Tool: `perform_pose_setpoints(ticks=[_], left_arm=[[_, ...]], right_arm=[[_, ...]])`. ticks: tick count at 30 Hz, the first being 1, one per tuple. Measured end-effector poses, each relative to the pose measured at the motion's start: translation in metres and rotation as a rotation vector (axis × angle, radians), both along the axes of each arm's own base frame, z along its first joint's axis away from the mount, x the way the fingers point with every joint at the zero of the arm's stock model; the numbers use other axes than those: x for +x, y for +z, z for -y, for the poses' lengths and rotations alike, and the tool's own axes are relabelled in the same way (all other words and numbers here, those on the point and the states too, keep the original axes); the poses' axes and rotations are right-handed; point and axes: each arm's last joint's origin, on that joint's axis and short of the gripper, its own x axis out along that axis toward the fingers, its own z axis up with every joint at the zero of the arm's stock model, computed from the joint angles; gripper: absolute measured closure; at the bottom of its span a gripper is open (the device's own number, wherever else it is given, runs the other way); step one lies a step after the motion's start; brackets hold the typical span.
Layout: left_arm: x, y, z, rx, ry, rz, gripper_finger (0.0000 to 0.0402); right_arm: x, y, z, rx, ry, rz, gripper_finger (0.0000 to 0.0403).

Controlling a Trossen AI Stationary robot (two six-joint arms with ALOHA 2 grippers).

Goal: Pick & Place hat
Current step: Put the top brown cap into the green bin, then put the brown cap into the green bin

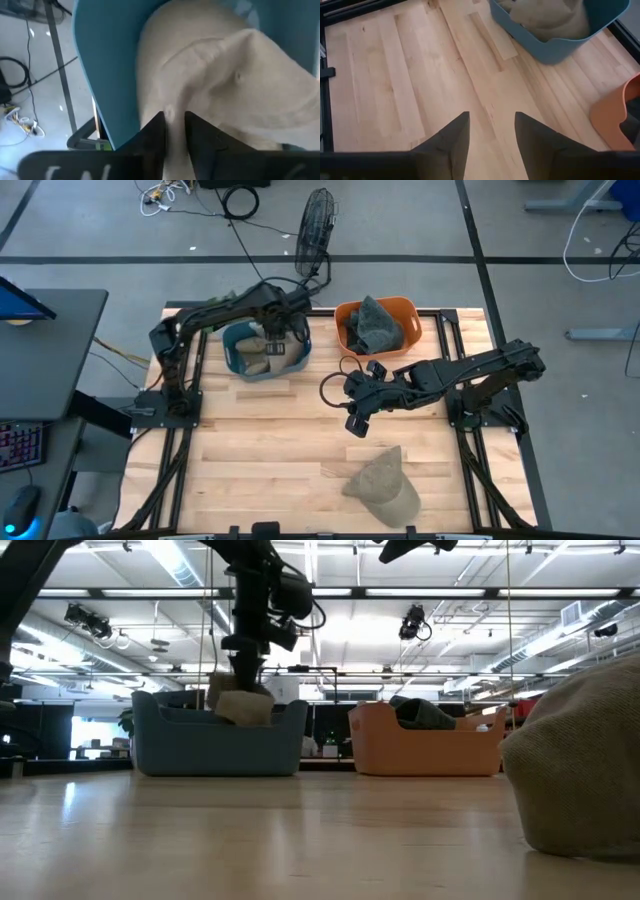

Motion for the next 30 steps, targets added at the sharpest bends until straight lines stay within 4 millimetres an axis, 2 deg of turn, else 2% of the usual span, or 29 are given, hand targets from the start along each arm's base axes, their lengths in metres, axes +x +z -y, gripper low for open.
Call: perform_pose_setpoints(ticks=[7, 9, 13, 17, 22, 26, 30], left_arm=[[-0.002, -0.004, -0.001, -0.011, -0.017, -0.047, 0.0268], [-0.005, 0.001, 0.003, -0.008, -0.022, -0.059, 0.0249], [-0.012, 0.026, 0.02, 0.031, -0.009, 0.012, 0.0228], [-0.025, 0.061, 0.05, 0.046, 0.024, 0.162, 0.0226], [-0.042, 0.1, 0.094, -0.083, 0.13, 0.441, 0.0225], [-0.044, 0.12, 0.132, -0.151, 0.107, 0.614, 0.0225], [-0.045, 0.13, 0.171, -0.218, 0.056, 0.702, 0.0225]], right_arm=[[0.0, 0.0, -0.002, 0.035, 0.041, -0.014, 0.0243], [0.0, -0.001, -0.003, 0.045, 0.083, -0.025, 0.0241], [-0.001, -0.001, -0.006, 0.118, 0.19, -0.055, 0.0228], [-0.004, -0.002, -0.017, 0.202, 0.317, -0.086, 0.0216], [-0.014, -0.004, -0.036, 0.255, 0.457, -0.143, 0.021], [-0.024, -0.006, -0.054, 0.25, 0.539, -0.186, 0.021], [-0.033, -0.018, -0.068, 0.3, 0.578, -0.253, 0.021]])
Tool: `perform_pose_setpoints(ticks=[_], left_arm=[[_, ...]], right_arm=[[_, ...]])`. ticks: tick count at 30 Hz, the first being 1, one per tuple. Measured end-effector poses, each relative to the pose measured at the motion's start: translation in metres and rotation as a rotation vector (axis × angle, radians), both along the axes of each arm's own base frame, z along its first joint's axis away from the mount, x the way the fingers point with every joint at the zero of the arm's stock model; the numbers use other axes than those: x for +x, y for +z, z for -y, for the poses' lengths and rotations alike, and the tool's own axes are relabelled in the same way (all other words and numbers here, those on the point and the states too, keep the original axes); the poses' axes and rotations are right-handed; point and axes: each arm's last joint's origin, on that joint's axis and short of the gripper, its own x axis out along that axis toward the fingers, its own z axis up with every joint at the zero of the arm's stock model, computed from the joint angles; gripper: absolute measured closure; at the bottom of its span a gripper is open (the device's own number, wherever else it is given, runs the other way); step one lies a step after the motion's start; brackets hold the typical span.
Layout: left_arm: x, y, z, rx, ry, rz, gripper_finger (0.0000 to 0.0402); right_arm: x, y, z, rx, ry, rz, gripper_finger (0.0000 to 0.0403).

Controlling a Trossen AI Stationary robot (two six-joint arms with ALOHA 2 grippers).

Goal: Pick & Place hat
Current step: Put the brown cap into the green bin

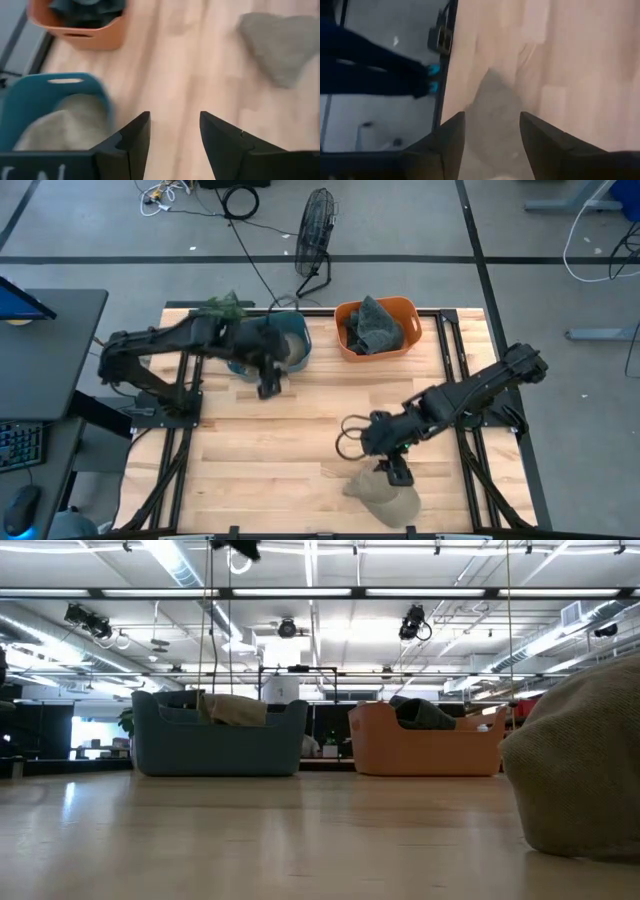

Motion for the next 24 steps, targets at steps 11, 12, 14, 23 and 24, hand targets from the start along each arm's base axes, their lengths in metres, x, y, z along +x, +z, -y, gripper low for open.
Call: perform_pose_setpoints(ticks=[11, 12, 14, 23, 24], left_arm=[[-0.014, 0.0, 0.097, 0.0, 0.005, 0.082, 0.0225], [-0.016, 0.001, 0.102, 0.0, 0.022, 0.103, 0.0225], [-0.019, 0.002, 0.11, 0.002, 0.055, 0.136, 0.0225], [-0.025, 0.004, 0.128, -0.048, 0.113, 0.204, 0.0225], [-0.025, 0.004, 0.127, -0.046, 0.12, 0.208, 0.0225]], right_arm=[[-0.021, -0.075, -0.021, -0.04, 0.099, -0.127, 0.021], [-0.021, -0.081, -0.021, -0.036, 0.099, -0.117, 0.021], [-0.021, -0.094, -0.021, -0.031, 0.097, -0.103, 0.021], [-0.025, -0.125, -0.016, -0.1, 0.129, -0.035, 0.021], [-0.026, -0.129, -0.015, -0.104, 0.132, -0.029, 0.021]])
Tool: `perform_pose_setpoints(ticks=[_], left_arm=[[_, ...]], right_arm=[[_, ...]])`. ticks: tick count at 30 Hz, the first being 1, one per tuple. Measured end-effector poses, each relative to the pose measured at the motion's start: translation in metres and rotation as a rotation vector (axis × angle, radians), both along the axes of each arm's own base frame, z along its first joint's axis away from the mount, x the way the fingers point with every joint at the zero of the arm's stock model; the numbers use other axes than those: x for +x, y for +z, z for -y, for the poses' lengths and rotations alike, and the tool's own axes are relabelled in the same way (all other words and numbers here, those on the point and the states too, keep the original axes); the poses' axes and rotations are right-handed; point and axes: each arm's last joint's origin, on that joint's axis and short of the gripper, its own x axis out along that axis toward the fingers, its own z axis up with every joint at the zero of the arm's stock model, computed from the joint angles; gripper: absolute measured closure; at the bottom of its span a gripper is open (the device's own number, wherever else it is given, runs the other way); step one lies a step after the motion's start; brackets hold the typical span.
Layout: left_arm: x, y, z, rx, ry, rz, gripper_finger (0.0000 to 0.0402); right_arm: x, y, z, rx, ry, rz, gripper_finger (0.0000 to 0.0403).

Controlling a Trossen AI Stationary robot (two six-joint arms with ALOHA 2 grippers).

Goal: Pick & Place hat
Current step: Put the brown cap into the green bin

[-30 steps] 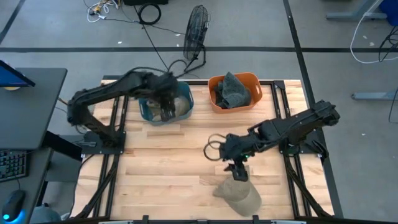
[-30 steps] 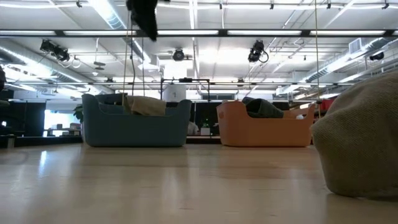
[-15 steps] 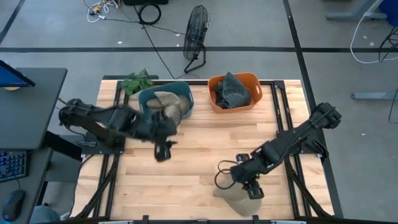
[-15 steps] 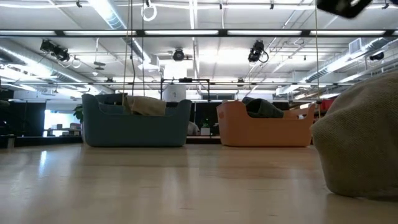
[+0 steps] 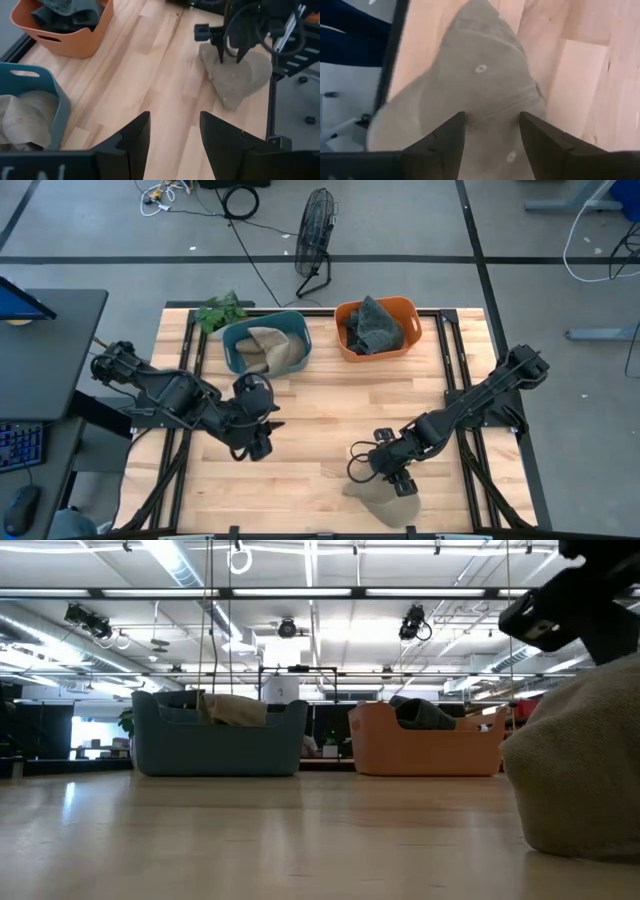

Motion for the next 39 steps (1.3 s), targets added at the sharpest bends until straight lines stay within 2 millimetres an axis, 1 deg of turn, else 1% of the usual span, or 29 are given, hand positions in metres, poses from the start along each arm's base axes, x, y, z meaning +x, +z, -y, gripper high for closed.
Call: perform_pose_setpoints(ticks=[4, 7, 10, 14, 15, 16, 19, 22, 24, 26, 29, 31, 33, 35, 39], left_arm=[[0.0, 0.0, 0.001, -0.009, 0.012, 0.009, 0.0225], [0.0, 0.0, 0.001, -0.007, 0.014, 0.011, 0.0225], [0.0, 0.0, 0.001, -0.007, 0.014, 0.011, 0.0225], [0.0, 0.0, 0.001, -0.007, 0.014, 0.011, 0.0225], [0.0, 0.0, 0.001, -0.008, 0.014, 0.012, 0.0225], [0.0, 0.0, 0.001, -0.008, 0.014, 0.012, 0.0225], [0.0, 0.001, 0.001, -0.009, 0.015, 0.013, 0.0225], [0.0, 0.001, 0.001, -0.019, 0.022, 0.02, 0.0225], [0.001, 0.002, 0.002, -0.05, 0.042, 0.041, 0.0225], [0.003, 0.003, 0.003, -0.105, 0.078, 0.07, 0.0225], [0.005, 0.006, 0.004, -0.202, 0.135, 0.118, 0.0225], [0.009, 0.004, 0.007, -0.24, 0.126, 0.115, 0.0225], [0.015, -0.001, 0.011, -0.231, 0.084, 0.084, 0.0225], [0.024, -0.011, 0.017, -0.212, 0.048, 0.036, 0.0225], [0.048, -0.035, 0.032, -0.179, 0.027, -0.007, 0.0225]], right_arm=[[-0.003, -0.011, 0.002, -0.001, -0.011, -0.002, 0.0211], [-0.006, -0.014, 0.004, -0.01, -0.011, -0.018, 0.0229], [-0.005, -0.014, 0.003, -0.002, -0.001, -0.016, 0.0274], [-0.005, -0.014, 0.003, -0.008, 0.017, -0.011, 0.0369], [-0.005, -0.014, 0.004, -0.007, 0.015, -0.012, 0.0385], [-0.005, -0.014, 0.004, -0.003, 0.016, -0.013, 0.0392], [-0.005, -0.014, 0.003, 0.014, 0.025, -0.02, 0.0387], [-0.005, -0.013, 0.003, 0.016, 0.025, -0.02, 0.0397], [-0.002, -0.008, 0.001, 0.026, 0.028, -0.011, 0.0397], [0.002, 0.001, -0.001, 0.037, 0.036, 0.011, 0.0397], [0.009, 0.02, -0.005, 0.032, 0.076, 0.07, 0.04], [0.014, 0.033, -0.006, -0.002, 0.092, 0.124, 0.04], [0.019, 0.045, -0.004, -0.029, 0.1, 0.156, 0.0401], [0.025, 0.053, 0.002, -0.027, 0.085, 0.175, 0.0401], [0.037, 0.062, 0.016, -0.012, 0.035, 0.201, 0.0402]])
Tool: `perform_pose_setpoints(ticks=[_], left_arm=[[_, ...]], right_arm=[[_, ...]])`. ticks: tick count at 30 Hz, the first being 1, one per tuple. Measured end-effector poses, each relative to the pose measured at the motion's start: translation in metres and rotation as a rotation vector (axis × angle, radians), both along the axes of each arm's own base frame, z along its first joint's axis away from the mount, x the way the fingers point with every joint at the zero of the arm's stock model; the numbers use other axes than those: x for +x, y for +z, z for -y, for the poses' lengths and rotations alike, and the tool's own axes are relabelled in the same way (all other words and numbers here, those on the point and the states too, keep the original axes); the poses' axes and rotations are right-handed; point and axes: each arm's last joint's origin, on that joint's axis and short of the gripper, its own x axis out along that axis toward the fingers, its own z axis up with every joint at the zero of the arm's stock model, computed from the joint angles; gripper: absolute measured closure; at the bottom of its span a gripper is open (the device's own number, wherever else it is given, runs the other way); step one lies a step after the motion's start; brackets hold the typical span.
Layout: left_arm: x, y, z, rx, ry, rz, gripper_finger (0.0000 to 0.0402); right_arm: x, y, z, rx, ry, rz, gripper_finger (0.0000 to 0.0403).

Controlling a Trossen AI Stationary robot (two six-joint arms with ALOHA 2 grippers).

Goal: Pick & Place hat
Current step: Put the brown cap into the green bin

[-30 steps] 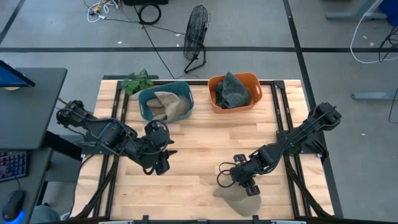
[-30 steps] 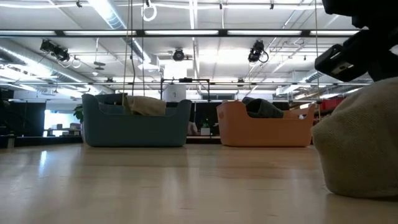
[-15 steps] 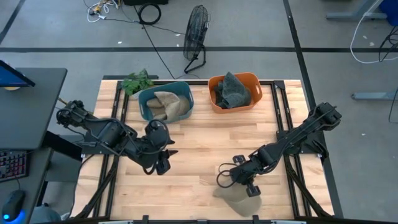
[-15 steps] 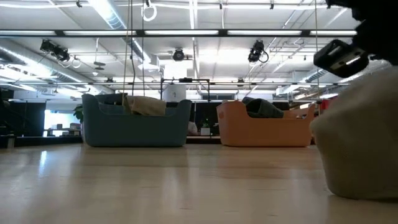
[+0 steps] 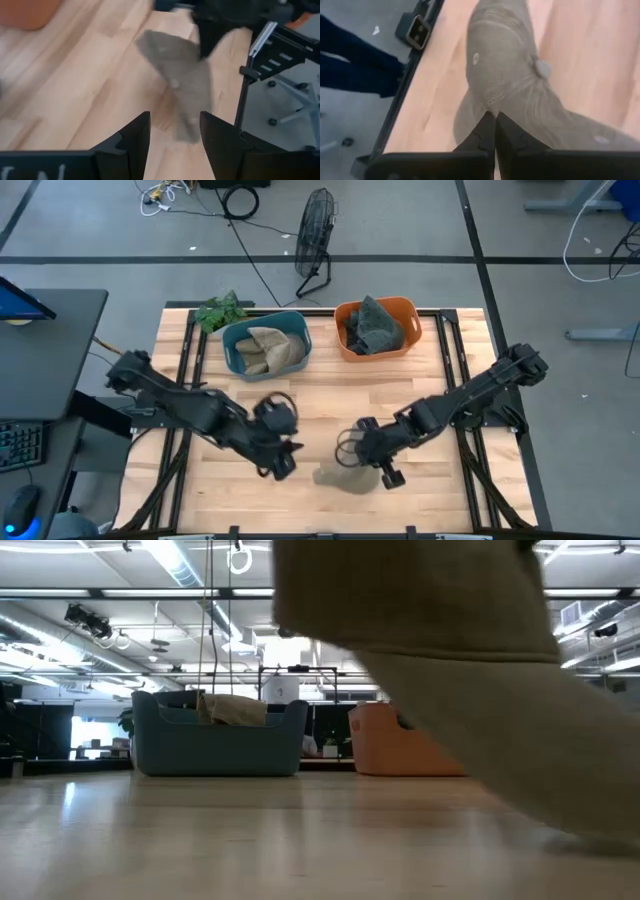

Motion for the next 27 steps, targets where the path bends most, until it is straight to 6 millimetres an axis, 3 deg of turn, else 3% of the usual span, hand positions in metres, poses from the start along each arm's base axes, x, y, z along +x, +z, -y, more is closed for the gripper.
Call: perform_pose_setpoints(ticks=[6, 14, 20, 27], left_arm=[[0.042, -0.027, 0.014, 0.027, -0.057, 0.06, 0.0225], [0.081, -0.064, -0.008, 0.093, -0.069, -0.027, 0.0225], [0.092, -0.075, -0.022, 0.13, -0.109, -0.069, 0.0225], [0.097, -0.085, -0.02, 0.15, -0.158, -0.096, 0.0225]], right_arm=[[0.012, 0.0, 0.026, -0.008, -0.06, 0.011, 0.0402], [0.022, 0.002, 0.045, -0.029, -0.07, 0.063, 0.0403], [0.023, 0.002, 0.048, -0.036, -0.07, 0.067, 0.0403], [0.026, 0.003, 0.048, -0.053, -0.087, 0.109, 0.0403]])
